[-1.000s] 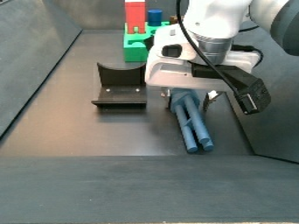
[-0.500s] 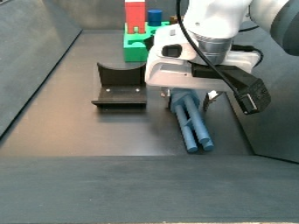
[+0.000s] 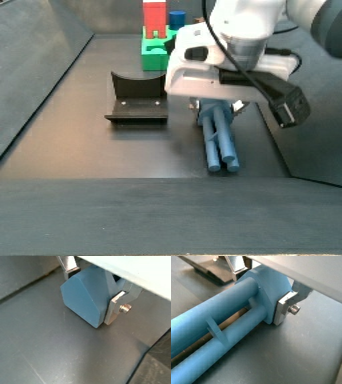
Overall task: Pick up the 3 prong object. Move up. Rotate the 3 prong object. Place the 3 prong object on the fixture. Regrasp the 3 prong object. Move to above the board. Insert the 3 prong object.
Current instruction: Move up, then place the 3 prong object on the fixture.
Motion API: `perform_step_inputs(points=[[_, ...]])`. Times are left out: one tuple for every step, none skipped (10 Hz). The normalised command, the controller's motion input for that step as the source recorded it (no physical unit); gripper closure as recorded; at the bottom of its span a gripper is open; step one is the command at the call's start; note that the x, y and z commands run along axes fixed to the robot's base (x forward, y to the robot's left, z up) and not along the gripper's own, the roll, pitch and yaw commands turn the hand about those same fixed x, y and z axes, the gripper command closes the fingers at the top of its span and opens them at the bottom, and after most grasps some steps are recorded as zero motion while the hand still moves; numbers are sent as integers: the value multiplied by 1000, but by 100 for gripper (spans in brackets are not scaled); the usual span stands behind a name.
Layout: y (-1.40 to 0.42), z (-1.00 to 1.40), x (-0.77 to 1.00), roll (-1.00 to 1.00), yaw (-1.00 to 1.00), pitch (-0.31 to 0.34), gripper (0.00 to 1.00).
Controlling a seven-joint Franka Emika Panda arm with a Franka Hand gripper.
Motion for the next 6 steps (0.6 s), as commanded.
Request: perform_step_inputs(points=[[-10, 725, -26, -28, 8, 24, 100], [-7, 623, -20, -52, 12, 28, 100], [-4, 476, -14, -89, 15, 37, 100], [-5, 368, -15, -113, 18, 33, 100], [-4, 264, -19, -133, 17, 28, 100], [0, 1000, 0, 0, 0, 0, 100]])
